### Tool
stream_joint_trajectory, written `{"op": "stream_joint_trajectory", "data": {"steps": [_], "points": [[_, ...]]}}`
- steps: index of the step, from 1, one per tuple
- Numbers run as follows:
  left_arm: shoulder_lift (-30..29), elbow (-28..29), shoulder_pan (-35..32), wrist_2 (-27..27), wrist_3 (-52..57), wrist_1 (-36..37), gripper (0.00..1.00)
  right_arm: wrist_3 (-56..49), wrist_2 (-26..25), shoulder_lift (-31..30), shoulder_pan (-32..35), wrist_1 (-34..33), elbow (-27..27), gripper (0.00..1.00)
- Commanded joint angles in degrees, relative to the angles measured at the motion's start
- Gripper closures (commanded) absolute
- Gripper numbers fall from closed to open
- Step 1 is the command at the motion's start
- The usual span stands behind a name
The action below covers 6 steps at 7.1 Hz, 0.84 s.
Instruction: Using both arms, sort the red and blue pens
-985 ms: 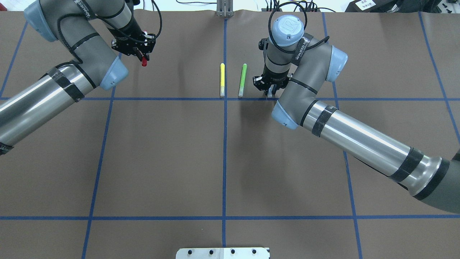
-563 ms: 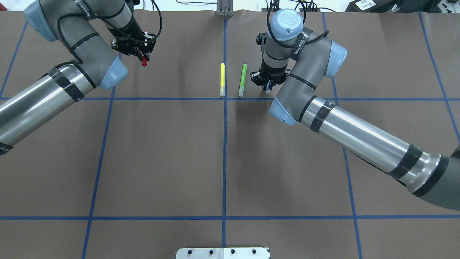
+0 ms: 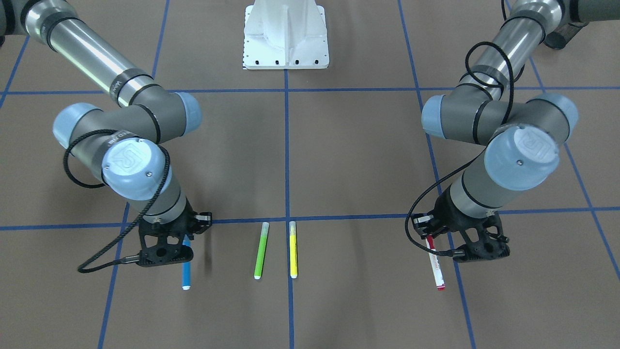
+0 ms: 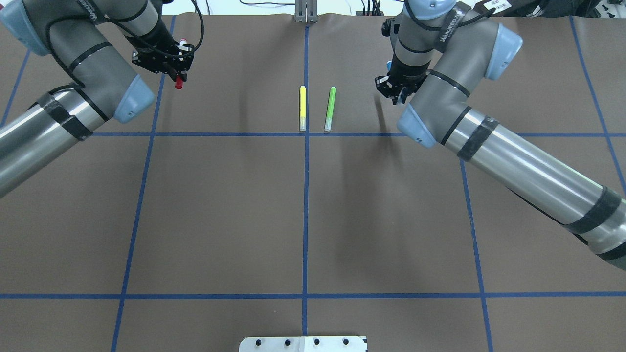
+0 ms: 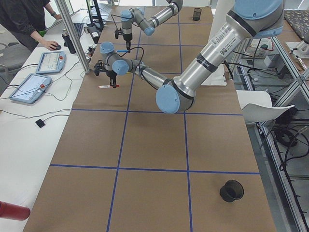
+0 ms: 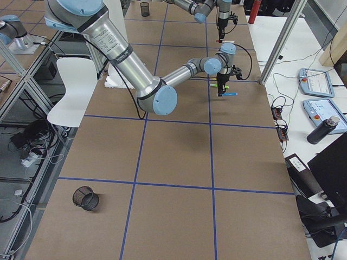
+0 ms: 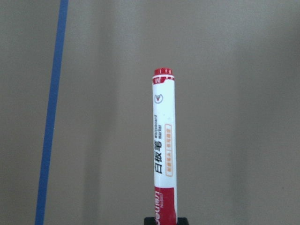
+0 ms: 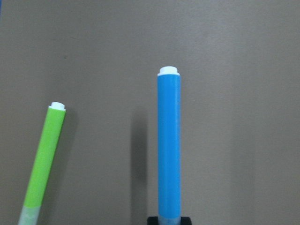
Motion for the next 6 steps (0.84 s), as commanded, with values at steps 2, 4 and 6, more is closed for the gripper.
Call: {"op": "stream_joint_trajectory", "data": {"steps": [2,4,6], "points": [[7.01,-8.94,-5.36,-0.04,11.38,6.02,1.0,-15.16,-0.6,-11.18,6.6,-11.78,12.63,1.0],[12.8,-13.86,-9.49,0.39,20.78,10.33,1.0,-22.81,-1.3,-16.9,10.04,-17.04,18.53,1.0],[17.03,-14.84,-15.46,0.48,33.49,11.39,1.0,-27.14,-3.33,-22.26,10.67,-20.75,23.19,1.0]]}}
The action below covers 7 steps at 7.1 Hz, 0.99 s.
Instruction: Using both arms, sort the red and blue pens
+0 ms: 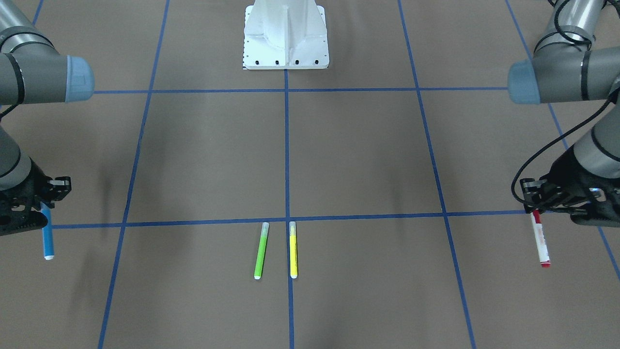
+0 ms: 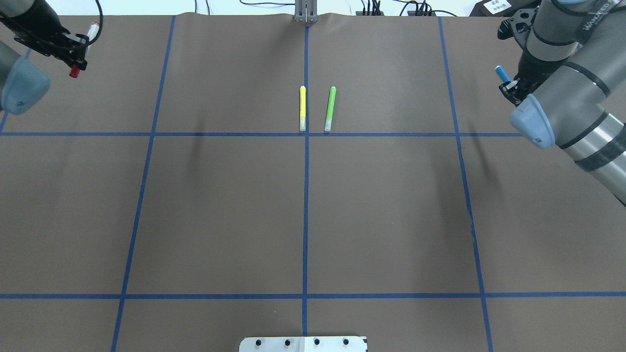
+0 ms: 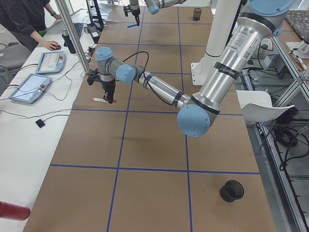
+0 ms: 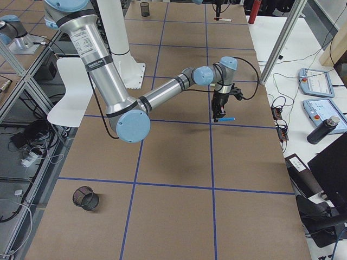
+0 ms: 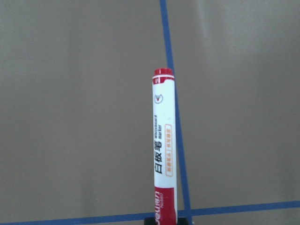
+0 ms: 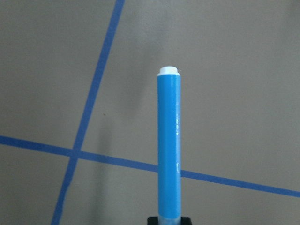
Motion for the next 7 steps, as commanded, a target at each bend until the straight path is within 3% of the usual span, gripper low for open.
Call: {"op": "stream_joint_trajectory", "data": {"steps": [1,4,7], "points": [[3.31,-0.82,-5.81,0.14,14.09,4.14,1.0,-3.34,-0.85,-6.39,1.25,-3.3,4.43,1.0],[9.79,-2.05,-10.92,0.32,24.85,5.31,1.0,-18.32,-0.06,-16.75,7.99,-3.83,5.5,1.0],[17.53,-10.29,-11.02,0.32,24.96,5.4,1.0,-28.19,1.79,-28.27,13.98,-7.68,5.41,1.0]]}}
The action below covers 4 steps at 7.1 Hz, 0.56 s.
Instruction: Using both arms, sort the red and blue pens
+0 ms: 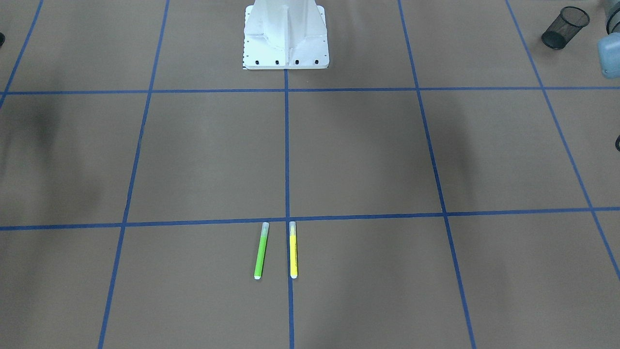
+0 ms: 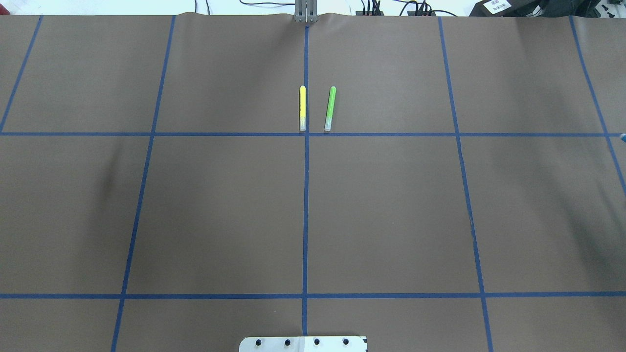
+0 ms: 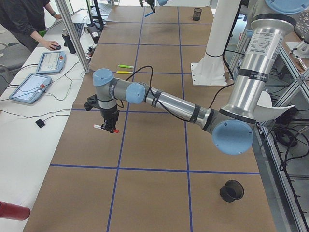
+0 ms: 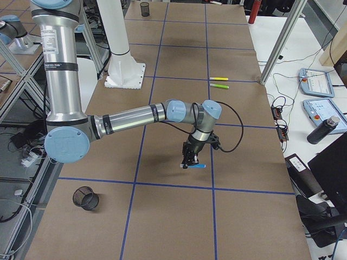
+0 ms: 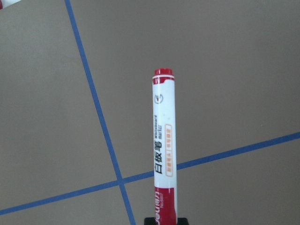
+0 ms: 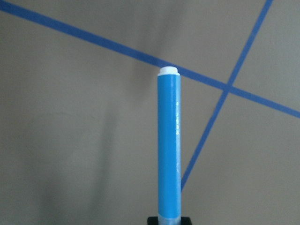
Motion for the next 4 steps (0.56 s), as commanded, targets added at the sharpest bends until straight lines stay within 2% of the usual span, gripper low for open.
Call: {"op": "stream_joint_trajectory", "data": {"steps": [1,2,4], "points": [[4.89,-5.54,-0.14,0.0,0.17,0.07,1.0,-9.5,0.33,-6.79,5.54,-7.63,0.77,1.0],[5.25,-6.52,-0.14,0.0,0.17,0.07,1.0,-17.64,0.33,-11.08,8.1,-9.51,1.04,1.0],[5.35,-7.93,-0.14,0.0,0.17,0.34,1.0,-25.16,0.33,-16.03,11.98,-15.9,3.32,1.0]]}}
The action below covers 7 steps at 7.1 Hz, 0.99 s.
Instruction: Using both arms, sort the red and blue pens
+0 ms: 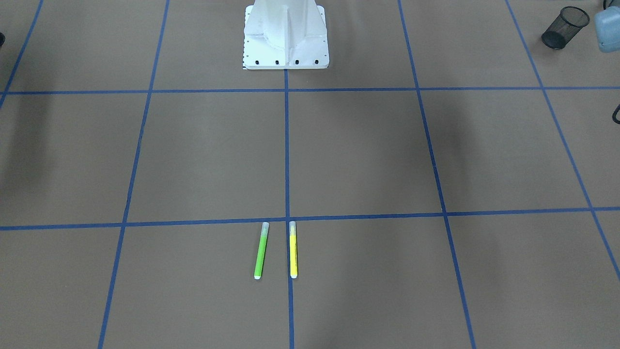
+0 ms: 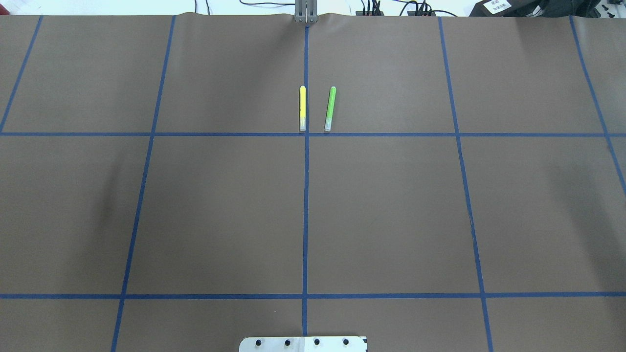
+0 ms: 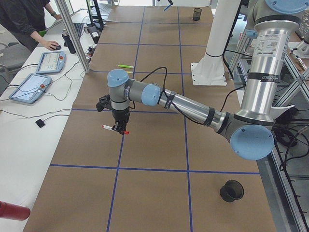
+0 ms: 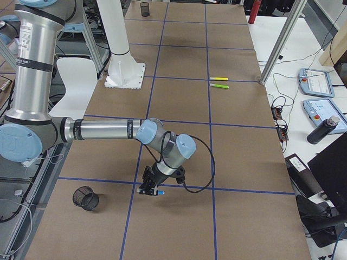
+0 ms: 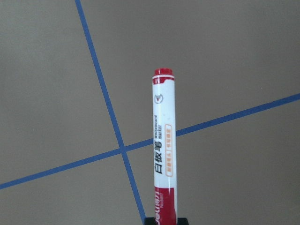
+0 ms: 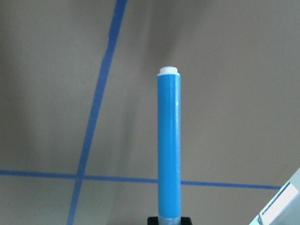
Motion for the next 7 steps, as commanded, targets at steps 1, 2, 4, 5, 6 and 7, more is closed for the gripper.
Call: {"op": "stream_joint_trajectory", "data": {"steps": [1,2,4,5,6,7], "points": [[0.18,-1.37,0.0,0.0,-0.05,0.17,1.0,-10.0,0.0,-3.01,3.88,-10.18,1.17,1.0],[0.0,-1.46,0.0,0.0,0.04,0.17,1.0,-12.74,0.0,-3.27,4.94,-15.55,1.35,1.0],[0.0,-1.81,0.08,0.0,0.04,0.17,1.0,-13.47,0.44,-6.86,6.0,-24.17,4.67,1.0],[-0.08,-1.99,0.08,0.0,0.04,0.08,1.0,-14.43,0.7,-8.53,6.44,-26.22,4.77,1.0],[-0.43,-1.99,0.17,0.0,0.04,0.08,1.0,-14.44,0.88,-10.81,7.14,-26.41,4.86,1.0],[-0.78,-2.08,0.08,0.0,0.04,0.08,1.0,-14.35,1.23,-13.1,7.24,-26.5,4.43,1.0]]}}
